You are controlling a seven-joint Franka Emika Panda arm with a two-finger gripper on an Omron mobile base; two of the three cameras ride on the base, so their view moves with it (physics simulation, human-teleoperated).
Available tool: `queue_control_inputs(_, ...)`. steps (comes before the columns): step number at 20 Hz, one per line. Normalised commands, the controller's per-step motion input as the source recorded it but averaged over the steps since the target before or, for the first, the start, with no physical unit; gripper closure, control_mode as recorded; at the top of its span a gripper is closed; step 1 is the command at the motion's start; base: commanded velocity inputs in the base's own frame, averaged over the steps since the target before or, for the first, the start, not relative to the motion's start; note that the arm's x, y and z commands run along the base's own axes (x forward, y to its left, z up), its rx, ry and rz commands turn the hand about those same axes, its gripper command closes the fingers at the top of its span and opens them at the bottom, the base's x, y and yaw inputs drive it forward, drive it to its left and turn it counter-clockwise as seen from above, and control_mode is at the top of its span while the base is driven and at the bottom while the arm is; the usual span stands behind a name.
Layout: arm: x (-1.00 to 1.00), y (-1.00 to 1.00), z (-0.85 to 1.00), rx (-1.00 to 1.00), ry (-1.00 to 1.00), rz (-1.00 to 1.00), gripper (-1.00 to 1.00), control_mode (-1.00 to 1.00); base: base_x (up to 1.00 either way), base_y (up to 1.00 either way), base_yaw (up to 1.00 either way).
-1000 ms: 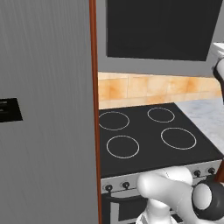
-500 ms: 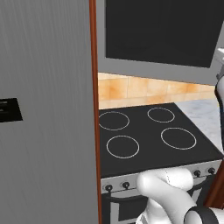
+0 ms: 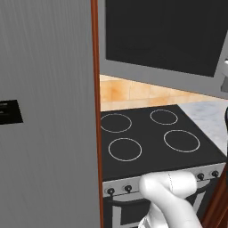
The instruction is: The microwave is finished heating the steak and onion. Take the bowl containing the food and place it on the dining counter.
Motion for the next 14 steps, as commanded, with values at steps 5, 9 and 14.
queue_control_inputs(5, -1.00, -0.42, 0.00, 0.06, 0.08, 0.02, -1.00, -1.00, 0.00, 0.00, 0.00)
queue_control_inputs(9, -1.00, -0.52, -0.31, -0.05, 0.13, 0.06, -1.00, -1.00, 0.00, 0.00, 0.00)
queue_control_inputs(14, -0.43, 0.06, -0.01, -0.05, -0.02, 0.02, -1.00, -1.00, 0.00, 0.00, 0.00)
